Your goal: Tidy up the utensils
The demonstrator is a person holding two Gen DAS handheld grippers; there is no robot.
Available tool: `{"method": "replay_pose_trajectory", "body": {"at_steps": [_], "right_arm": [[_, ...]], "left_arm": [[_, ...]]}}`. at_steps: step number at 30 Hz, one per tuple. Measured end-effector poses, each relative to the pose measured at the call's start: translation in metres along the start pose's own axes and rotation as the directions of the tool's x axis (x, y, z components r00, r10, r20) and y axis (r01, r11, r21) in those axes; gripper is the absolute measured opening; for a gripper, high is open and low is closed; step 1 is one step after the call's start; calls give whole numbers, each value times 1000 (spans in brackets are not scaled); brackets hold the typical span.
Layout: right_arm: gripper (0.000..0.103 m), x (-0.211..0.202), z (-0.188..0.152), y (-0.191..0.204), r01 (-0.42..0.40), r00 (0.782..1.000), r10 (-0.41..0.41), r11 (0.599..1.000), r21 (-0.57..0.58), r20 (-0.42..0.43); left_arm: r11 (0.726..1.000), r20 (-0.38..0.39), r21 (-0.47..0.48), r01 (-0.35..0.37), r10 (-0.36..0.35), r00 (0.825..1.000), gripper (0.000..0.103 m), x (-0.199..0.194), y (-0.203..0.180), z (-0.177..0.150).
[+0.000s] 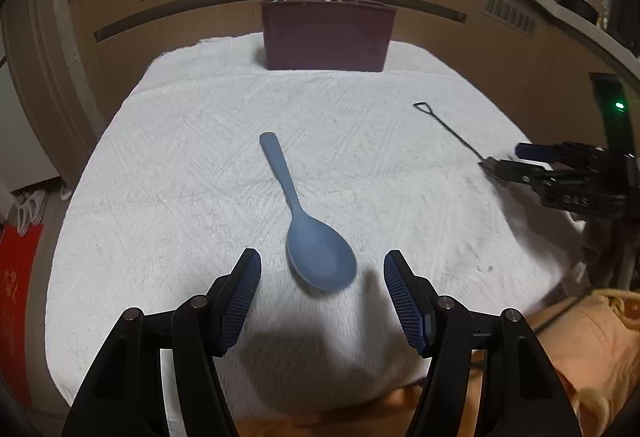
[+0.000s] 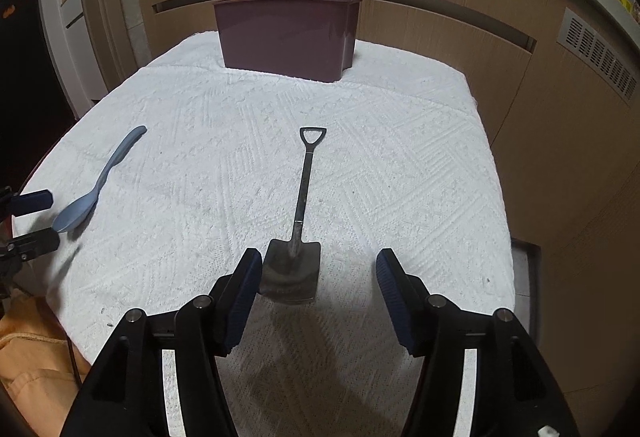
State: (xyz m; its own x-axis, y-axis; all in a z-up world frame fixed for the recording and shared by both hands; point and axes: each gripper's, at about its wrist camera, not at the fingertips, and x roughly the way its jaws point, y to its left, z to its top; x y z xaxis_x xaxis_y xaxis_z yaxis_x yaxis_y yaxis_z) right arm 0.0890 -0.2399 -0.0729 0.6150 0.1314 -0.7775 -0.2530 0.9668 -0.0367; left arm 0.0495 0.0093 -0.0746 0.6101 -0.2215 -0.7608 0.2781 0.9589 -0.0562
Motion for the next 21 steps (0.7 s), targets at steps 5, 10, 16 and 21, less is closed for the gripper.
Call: {"method": "replay_pose_trajectory", "body": {"at_steps": [5,10,16,21], "right_arm": [[59,0,-5,0,0,1000,0,1000,9,-1],[59,2,-7,-2,2,1000,-2,1000,21,-7],[59,-1,-7,-1,9,1000,-9,1000,12,7],[59,-8,-7,5,-15,999,15,1000,-12,33]], "left_arm": [[999,-32,-44,-16,15,999,62,20,3,0],[997,44,-79,-14,18,999,36,3,12,3],[998,191,-65,-11,24,981,35,-39,14,24],[1000,288,-10,-16,18,958,35,-62,4,50]]}}
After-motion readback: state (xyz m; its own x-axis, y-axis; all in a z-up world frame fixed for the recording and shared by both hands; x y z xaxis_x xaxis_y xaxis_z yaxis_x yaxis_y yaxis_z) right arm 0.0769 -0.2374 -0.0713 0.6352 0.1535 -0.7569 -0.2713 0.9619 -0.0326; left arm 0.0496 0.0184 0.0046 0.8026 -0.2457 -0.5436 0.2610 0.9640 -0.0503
